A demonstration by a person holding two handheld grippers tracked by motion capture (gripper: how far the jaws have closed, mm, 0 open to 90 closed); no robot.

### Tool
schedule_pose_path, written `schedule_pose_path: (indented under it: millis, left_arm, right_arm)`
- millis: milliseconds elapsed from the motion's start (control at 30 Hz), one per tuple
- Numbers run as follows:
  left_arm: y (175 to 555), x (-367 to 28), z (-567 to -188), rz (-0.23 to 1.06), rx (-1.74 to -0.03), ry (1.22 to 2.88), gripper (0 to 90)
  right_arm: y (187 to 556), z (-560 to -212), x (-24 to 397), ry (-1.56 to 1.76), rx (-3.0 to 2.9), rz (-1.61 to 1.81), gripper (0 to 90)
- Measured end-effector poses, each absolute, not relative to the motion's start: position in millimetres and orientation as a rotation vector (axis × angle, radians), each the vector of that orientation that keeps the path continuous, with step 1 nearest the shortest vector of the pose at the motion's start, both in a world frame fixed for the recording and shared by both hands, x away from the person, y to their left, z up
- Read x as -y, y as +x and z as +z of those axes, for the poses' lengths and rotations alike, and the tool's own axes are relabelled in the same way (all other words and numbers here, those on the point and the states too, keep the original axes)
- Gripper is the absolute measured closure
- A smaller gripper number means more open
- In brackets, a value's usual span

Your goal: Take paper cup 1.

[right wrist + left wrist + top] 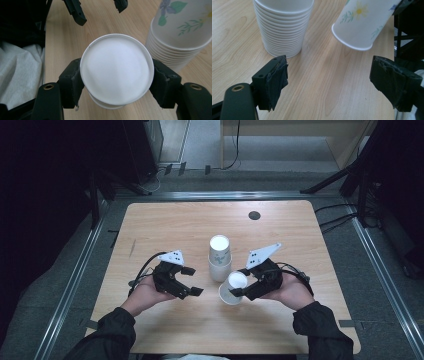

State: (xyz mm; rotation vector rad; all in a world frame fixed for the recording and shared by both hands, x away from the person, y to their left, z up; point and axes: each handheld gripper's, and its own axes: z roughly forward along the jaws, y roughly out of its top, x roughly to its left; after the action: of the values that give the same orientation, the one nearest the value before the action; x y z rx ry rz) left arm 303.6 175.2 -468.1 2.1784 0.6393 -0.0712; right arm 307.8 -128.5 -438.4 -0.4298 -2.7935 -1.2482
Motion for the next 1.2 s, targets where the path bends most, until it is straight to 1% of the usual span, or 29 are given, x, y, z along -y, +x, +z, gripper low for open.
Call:
schedule_pose_path:
  millis: [100,367,600,967,1200]
  left_arm:
    - [302,-174,-468,-0.075,-0.626,2.18,14.9]
    - [297,-165,-469,-0.12,-0.584,2.145,14.9]
    - [290,-153,-469,-0.121,-0.524,2.15,14.9]
    - [284,-150,-469,-0.103,-0.487,2.113,14.9]
    - [281,-149,-470,-0.096,-0.471,2.105,15.9]
  right_arm:
    - [306,-445,123,-0.388,2.793,-1.265,34.5]
    - [306,-446,114,-0.358,2.73,-1.337,34.5]
    - [310,-448,107,-0.373,2.705,-1.351,34.5]
    - [305,-435,94,-0.342,2.615,-1.446,34.6]
    - [304,-432,86,-0.318,2.599,-1.457,34.6]
